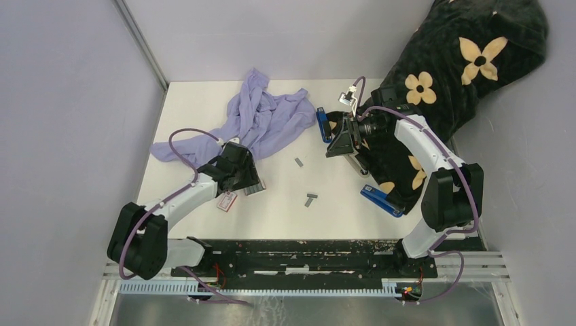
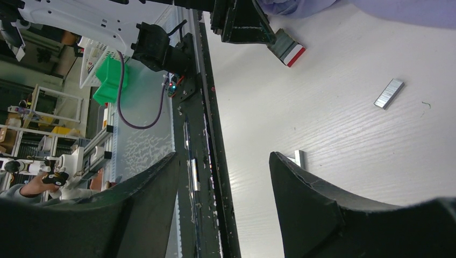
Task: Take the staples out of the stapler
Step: Move the staple box to the center of the board.
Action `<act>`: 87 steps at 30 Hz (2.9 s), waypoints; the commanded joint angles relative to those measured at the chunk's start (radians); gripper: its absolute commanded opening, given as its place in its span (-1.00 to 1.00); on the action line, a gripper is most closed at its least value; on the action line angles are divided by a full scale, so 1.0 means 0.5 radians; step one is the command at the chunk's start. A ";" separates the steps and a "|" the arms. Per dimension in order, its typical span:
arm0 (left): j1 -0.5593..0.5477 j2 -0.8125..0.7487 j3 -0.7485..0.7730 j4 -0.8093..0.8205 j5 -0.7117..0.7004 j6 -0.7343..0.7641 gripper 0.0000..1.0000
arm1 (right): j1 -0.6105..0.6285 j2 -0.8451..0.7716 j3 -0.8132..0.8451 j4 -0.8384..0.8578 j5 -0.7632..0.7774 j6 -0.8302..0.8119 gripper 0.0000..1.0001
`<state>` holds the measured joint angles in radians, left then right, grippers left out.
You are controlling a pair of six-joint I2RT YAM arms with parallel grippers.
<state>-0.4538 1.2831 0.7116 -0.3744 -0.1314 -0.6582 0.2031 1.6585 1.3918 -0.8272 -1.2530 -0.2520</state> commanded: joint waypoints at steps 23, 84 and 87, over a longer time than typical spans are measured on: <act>0.131 0.163 -0.093 0.186 0.233 -0.054 0.33 | 0.014 -0.018 -0.010 0.067 -0.003 -0.002 0.39; 0.065 -0.412 -0.058 0.538 0.479 0.065 0.52 | 0.517 0.132 0.158 -0.049 1.142 -0.122 0.39; 0.066 -0.529 -0.117 0.644 0.461 0.050 0.71 | 0.579 0.195 0.241 -0.052 1.317 -0.079 0.38</act>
<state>-0.4213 1.0863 0.6849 -0.1669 0.1165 -0.6712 0.4637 1.7252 1.4273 -0.8806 -0.7639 -0.3271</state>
